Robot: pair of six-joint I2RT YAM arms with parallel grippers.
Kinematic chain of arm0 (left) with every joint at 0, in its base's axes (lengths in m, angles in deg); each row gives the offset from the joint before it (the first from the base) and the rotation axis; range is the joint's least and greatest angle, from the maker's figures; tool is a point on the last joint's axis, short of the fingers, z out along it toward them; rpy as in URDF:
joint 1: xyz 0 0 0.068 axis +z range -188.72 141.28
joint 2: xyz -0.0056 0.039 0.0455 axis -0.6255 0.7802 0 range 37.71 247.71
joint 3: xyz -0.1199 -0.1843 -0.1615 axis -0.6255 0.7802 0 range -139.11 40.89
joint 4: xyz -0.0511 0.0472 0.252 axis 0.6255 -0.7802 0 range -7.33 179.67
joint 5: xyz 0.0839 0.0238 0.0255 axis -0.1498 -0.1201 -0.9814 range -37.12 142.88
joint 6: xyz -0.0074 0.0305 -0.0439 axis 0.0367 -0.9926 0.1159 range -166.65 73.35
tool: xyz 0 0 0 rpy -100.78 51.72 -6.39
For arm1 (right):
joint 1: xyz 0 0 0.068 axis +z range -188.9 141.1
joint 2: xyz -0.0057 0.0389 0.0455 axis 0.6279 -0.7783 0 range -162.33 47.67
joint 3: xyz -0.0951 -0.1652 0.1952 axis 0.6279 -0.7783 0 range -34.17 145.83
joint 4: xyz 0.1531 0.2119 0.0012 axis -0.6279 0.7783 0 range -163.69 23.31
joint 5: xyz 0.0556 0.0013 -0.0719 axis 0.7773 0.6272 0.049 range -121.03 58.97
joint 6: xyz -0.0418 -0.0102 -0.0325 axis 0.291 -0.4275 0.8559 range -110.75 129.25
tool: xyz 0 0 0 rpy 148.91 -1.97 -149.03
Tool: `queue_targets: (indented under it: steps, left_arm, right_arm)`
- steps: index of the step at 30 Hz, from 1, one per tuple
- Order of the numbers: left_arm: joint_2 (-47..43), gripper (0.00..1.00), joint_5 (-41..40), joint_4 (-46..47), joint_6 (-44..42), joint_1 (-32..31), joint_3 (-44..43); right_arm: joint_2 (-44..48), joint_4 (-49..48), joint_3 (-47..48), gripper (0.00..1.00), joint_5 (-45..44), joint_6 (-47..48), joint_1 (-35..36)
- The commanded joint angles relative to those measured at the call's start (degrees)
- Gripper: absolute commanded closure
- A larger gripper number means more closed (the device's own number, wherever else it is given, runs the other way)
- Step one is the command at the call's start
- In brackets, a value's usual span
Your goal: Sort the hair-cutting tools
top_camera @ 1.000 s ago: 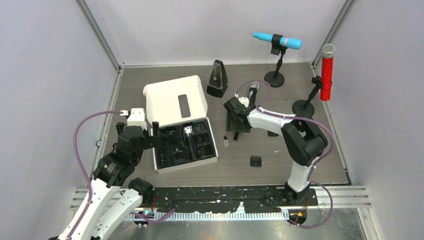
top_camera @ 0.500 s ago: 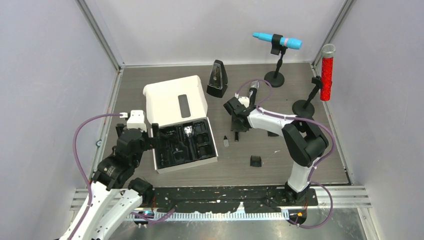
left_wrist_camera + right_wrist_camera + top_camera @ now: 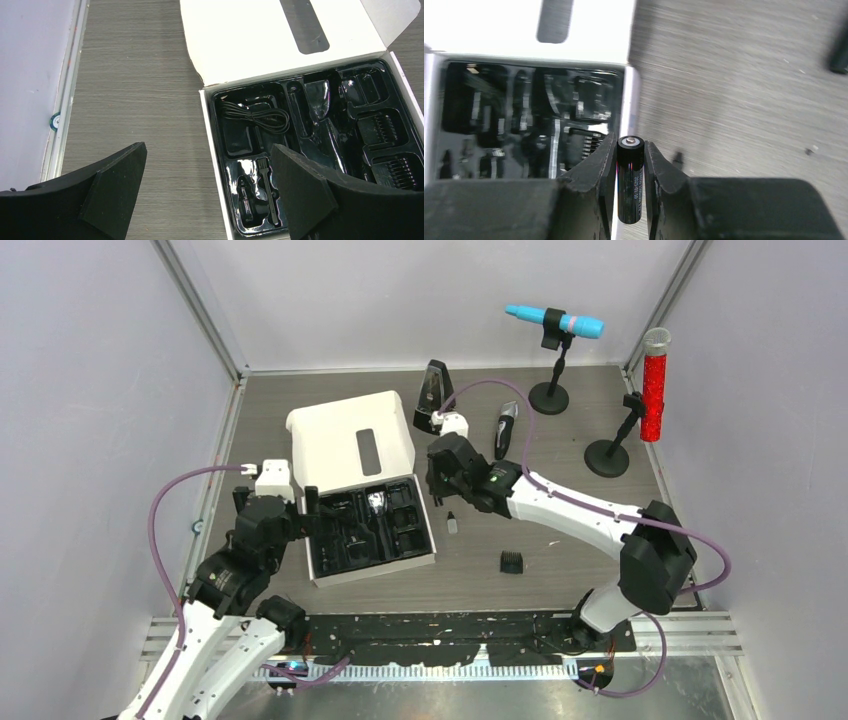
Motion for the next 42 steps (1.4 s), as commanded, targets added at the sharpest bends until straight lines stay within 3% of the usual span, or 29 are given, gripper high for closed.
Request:
queue_targets:
  steps: [1,11,24,36,42]
  left_arm:
    - [0.23,0.01,-1.63,1.81,-0.54,0.22,-0.26]
    - [0.40,0.01,-2.85,1.77,-0.36,0.22,-0.34]
    - [1.10,0.01,-3.69,1.61,-0.27,0.22,-0.43]
    - [1.48,0.00,-3.45,1.70,-0.27,0.22,-0.43]
    - [1.81,0.00,-3.12,1.66,-0.27,0.22,-0.43]
  right_arm:
    - [-0.49,-10.86,4.13,0.88,2.94,1.97,2.45]
    - [-12.03,-16.53,12.53,0.88,6.84,-1.35,7.64]
    - [-22.57,-23.22,16.05,0.87,8.44,-8.17,10.20]
    - [-28.28,-23.29,18.37,0.82,7.11,-11.93,10.55]
    - [-29.27,-22.41,19.09,0.74,7.09,-12.22,10.55]
